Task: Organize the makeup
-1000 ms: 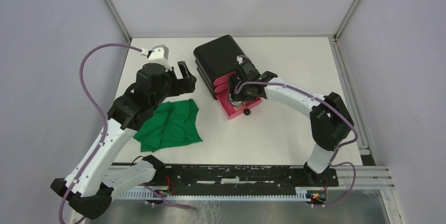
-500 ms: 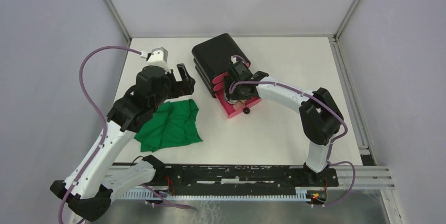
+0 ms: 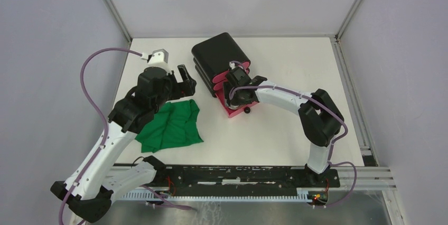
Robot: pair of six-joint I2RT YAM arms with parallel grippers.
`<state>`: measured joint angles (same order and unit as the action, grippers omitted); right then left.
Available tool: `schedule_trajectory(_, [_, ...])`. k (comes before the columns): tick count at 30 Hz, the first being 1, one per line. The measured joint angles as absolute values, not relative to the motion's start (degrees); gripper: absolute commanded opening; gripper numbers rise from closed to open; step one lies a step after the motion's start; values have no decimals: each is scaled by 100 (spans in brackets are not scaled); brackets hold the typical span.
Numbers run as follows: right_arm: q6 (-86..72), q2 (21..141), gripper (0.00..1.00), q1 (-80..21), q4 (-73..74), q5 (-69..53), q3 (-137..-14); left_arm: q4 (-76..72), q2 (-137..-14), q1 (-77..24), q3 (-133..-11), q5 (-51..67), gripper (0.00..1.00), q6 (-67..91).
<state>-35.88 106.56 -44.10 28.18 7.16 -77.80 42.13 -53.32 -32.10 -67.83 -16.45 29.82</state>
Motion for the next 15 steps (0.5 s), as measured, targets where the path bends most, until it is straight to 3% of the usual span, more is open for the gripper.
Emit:
schedule_trajectory(7, [-3581, 10602, 80, -4453, 2751, 856, -7548, 4193, -5334, -3210, -6731, -1638, 99, 3017])
schedule_trajectory(11, [-3568, 10600, 98, -4453, 2602, 963, -7553, 4191, -5334, -3210, -6716, -1636, 99, 3020])
schedule_trajectory(15, [-3548, 10597, 100, -4464, 2440, 1020, -7550, 4191, -5330, -3210, -6711, -1638, 99, 3020])
